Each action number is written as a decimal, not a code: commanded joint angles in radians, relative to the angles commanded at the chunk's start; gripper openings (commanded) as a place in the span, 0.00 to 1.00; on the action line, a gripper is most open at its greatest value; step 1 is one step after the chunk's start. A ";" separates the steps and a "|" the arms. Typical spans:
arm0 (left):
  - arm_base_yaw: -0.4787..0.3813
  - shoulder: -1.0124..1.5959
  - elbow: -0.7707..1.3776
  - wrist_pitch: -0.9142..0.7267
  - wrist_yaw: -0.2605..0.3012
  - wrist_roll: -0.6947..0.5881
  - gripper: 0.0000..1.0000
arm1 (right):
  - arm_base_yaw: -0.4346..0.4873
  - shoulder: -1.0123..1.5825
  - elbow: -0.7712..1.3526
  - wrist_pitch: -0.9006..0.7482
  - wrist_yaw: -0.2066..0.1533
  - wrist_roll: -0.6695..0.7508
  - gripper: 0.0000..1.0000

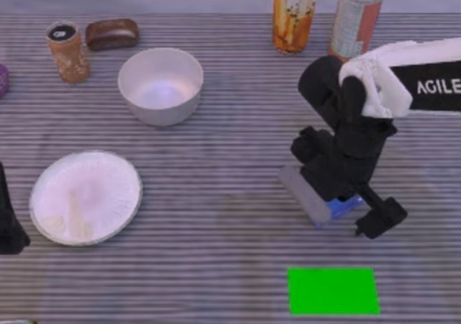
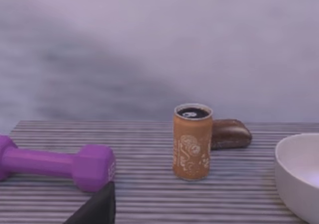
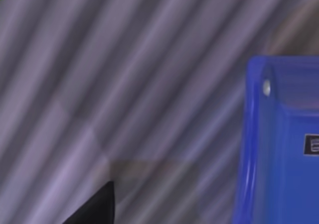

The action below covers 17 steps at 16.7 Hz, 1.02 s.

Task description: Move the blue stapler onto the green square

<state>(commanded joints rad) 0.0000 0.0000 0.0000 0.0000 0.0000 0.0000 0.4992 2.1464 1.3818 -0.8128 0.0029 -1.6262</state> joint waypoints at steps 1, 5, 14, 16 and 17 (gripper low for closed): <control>0.000 0.000 0.000 0.000 0.000 0.000 1.00 | 0.000 0.000 0.000 0.000 0.000 0.000 1.00; 0.000 0.000 0.000 0.000 0.000 0.000 1.00 | 0.000 0.000 0.000 0.000 0.000 0.000 0.77; 0.000 0.000 0.000 0.000 0.000 0.000 1.00 | 0.000 0.000 0.000 0.000 0.000 0.000 0.10; 0.000 0.000 0.000 0.000 0.000 0.000 1.00 | 0.000 0.000 0.000 0.000 0.000 0.000 0.00; 0.000 0.000 0.000 0.000 0.000 0.000 1.00 | 0.000 0.000 0.000 0.000 0.000 0.000 0.00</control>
<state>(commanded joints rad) 0.0000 0.0000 0.0000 0.0000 0.0000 0.0000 0.4992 2.1464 1.3818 -0.8128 0.0029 -1.6262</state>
